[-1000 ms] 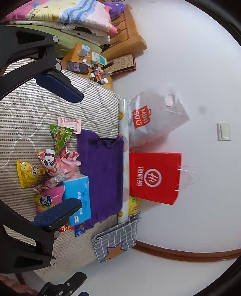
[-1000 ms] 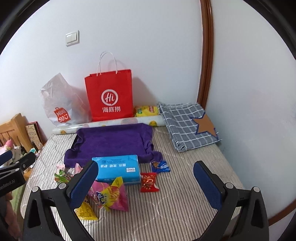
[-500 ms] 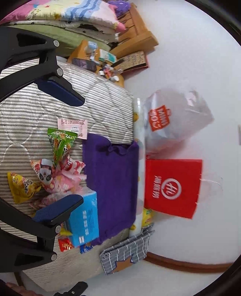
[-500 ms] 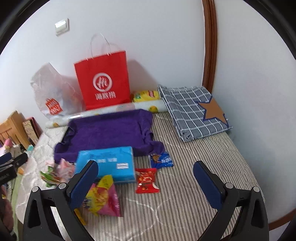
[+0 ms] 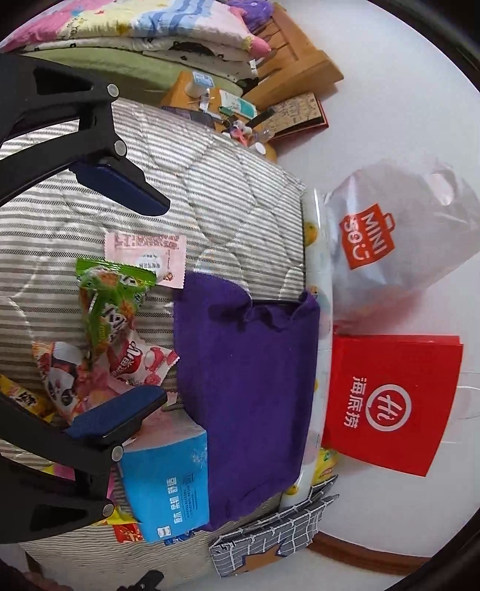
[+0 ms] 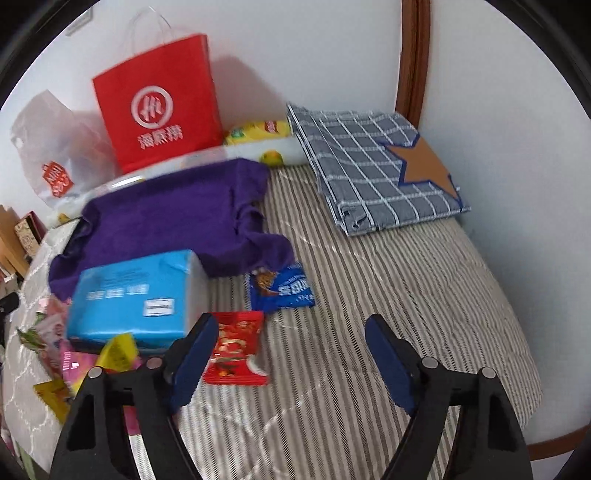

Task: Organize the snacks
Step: 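Reach the right gripper down to the blue biscuit packet and close on it, then lift the blue biscuit packet with the right gripper while the left gripper grasps the green chip bag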

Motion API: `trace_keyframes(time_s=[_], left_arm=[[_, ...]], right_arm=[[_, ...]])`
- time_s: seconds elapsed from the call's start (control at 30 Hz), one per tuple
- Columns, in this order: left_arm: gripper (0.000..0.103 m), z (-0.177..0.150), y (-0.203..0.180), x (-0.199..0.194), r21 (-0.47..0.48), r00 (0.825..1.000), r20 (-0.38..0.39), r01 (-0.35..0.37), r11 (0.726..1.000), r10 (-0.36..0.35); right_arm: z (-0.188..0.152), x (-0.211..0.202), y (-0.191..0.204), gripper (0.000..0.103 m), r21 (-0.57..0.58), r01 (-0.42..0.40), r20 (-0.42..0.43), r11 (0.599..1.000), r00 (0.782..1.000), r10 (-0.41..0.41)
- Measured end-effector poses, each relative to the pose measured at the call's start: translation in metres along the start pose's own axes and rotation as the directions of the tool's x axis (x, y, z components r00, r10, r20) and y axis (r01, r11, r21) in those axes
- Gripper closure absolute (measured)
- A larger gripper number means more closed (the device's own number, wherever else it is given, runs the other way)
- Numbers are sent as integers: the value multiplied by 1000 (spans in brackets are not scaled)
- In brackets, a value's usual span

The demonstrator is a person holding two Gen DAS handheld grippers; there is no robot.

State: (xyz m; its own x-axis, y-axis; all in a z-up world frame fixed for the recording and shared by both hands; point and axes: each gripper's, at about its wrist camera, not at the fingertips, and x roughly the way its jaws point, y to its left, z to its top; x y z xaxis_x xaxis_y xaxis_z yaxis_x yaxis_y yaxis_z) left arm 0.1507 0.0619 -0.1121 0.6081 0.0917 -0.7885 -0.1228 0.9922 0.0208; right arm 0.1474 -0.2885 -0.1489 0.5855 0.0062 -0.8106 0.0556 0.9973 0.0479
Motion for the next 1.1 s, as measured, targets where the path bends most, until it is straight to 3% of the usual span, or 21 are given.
trace_keyframes(time_s=[0.13,0.5,0.8,0.9,1.1], left_arm=[[10,4,0,13,-6,1000,-15,19,1000,-19],[10,18,7,36,-24,999,-38,14,1000,-15],[10,23,13,43,-43,999,-49,21,999,-23],[10,24,15,45,-45,998,-51,22,999,-25],[10,22,23,44,-48,999,-50,17,999,-19]], right_arm=[[6,25,-5,39,2,-25,-36,1000,999,25],[25,81,-6,39,19,-126,-108,992,986,128],[25,102,0,35,-29,-144,-146,989,980,139],[25,102,8,49,-95,-83,-144,992,987,69],[25,87,1,58,-82,-90,-115,993,990,80]])
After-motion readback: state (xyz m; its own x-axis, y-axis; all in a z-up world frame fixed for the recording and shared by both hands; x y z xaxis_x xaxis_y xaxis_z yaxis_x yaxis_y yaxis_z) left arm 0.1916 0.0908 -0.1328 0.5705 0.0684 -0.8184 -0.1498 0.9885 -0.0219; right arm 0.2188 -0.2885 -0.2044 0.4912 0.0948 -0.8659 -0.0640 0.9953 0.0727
